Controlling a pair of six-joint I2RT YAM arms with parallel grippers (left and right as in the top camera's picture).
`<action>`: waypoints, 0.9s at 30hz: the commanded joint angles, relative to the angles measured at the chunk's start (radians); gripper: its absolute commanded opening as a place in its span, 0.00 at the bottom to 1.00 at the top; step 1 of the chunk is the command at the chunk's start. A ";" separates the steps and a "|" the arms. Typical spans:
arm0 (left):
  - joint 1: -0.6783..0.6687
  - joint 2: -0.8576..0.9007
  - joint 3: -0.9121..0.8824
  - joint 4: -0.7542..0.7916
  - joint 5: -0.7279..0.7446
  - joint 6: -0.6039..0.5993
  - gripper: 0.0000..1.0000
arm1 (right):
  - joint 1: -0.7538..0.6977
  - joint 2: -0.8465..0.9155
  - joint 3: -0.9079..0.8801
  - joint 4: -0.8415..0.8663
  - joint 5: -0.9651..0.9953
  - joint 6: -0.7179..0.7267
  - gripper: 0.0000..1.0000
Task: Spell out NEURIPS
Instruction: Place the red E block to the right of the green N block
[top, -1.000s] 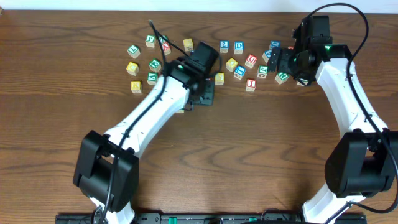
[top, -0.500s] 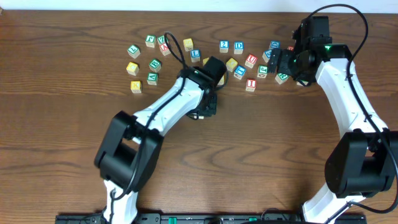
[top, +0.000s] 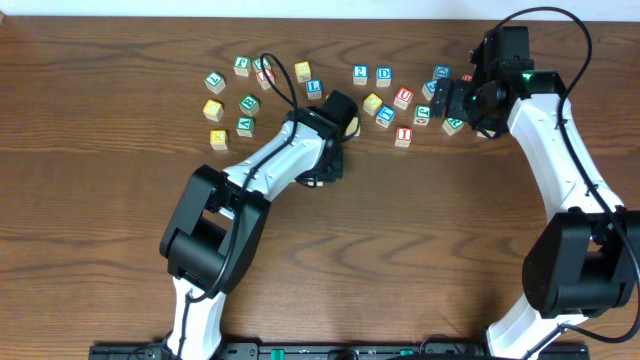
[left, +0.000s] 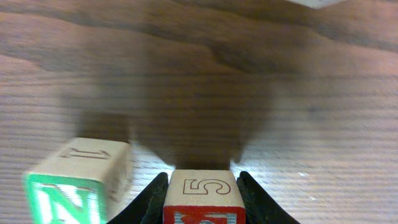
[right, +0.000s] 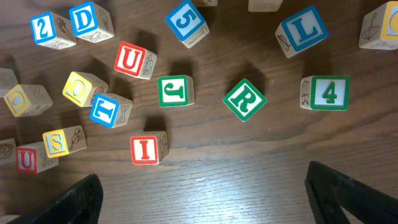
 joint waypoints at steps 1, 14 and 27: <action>0.018 0.016 -0.010 0.004 -0.038 -0.010 0.33 | -0.007 0.011 -0.005 -0.003 0.009 0.009 0.99; 0.018 0.016 -0.010 0.012 -0.038 -0.010 0.33 | -0.007 0.011 -0.005 -0.003 0.009 0.009 0.99; 0.018 0.016 -0.010 0.008 -0.038 -0.021 0.34 | -0.007 0.011 -0.005 -0.003 0.009 0.009 0.99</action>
